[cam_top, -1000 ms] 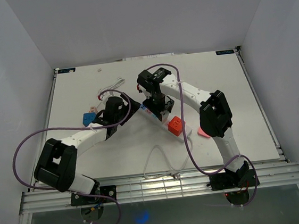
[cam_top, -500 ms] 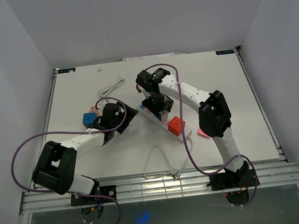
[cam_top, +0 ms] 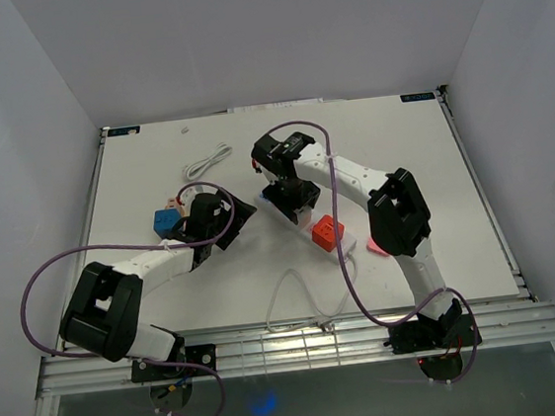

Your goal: Insert the plug

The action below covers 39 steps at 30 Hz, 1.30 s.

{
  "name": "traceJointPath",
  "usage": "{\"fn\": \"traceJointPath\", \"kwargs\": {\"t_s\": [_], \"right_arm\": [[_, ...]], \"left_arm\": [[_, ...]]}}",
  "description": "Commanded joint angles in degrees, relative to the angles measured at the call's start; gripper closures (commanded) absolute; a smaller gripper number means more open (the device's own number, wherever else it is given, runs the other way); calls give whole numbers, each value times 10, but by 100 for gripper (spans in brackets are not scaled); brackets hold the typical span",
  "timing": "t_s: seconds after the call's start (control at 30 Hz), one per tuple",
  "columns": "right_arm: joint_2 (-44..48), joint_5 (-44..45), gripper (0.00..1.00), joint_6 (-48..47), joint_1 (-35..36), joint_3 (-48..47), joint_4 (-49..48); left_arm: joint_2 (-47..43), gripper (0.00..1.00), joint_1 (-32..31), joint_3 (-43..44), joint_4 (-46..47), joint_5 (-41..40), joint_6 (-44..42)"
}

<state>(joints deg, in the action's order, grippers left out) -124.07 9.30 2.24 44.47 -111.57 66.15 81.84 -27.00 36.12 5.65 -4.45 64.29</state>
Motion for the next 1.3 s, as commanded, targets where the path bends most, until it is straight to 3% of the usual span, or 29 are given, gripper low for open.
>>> {"fn": "traceJointPath", "kwargs": {"t_s": [0.0,0.23,0.33,0.4,0.43,0.53,0.7,0.93,1.1,1.23,1.27], "right_arm": [[-62,10,89,-3,-10,47,-73],[10,8,66,-10,-10,43,-95],[50,7,47,-18,-10,52,-116],[81,4,13,-20,-10,70,-131],[93,4,5,-20,-10,77,-151],[131,1,4,-20,-10,99,-173],[194,-13,11,-20,-11,146,-212],[368,22,10,47,-10,318,-269],[462,-4,3,80,-5,429,-273],[530,0,5,101,7,505,-276],[538,-2,10,113,8,519,-279]], "left_arm": [[-27,2,1,-2,9,3,-9],[-44,2,1,6,-7,-7,-33],[-58,2,1,7,-18,-28,-43],[-73,2,1,6,-22,-39,-47],[-77,2,1,5,-23,-41,-51],[-92,2,1,7,-30,-46,-60],[-111,2,1,10,-43,-52,-75],[-125,2,1,-6,-10,-36,-122],[-132,2,1,-44,41,-7,-130],[-135,2,1,-67,67,8,-161],[-134,2,1,-71,72,10,-164]]}}
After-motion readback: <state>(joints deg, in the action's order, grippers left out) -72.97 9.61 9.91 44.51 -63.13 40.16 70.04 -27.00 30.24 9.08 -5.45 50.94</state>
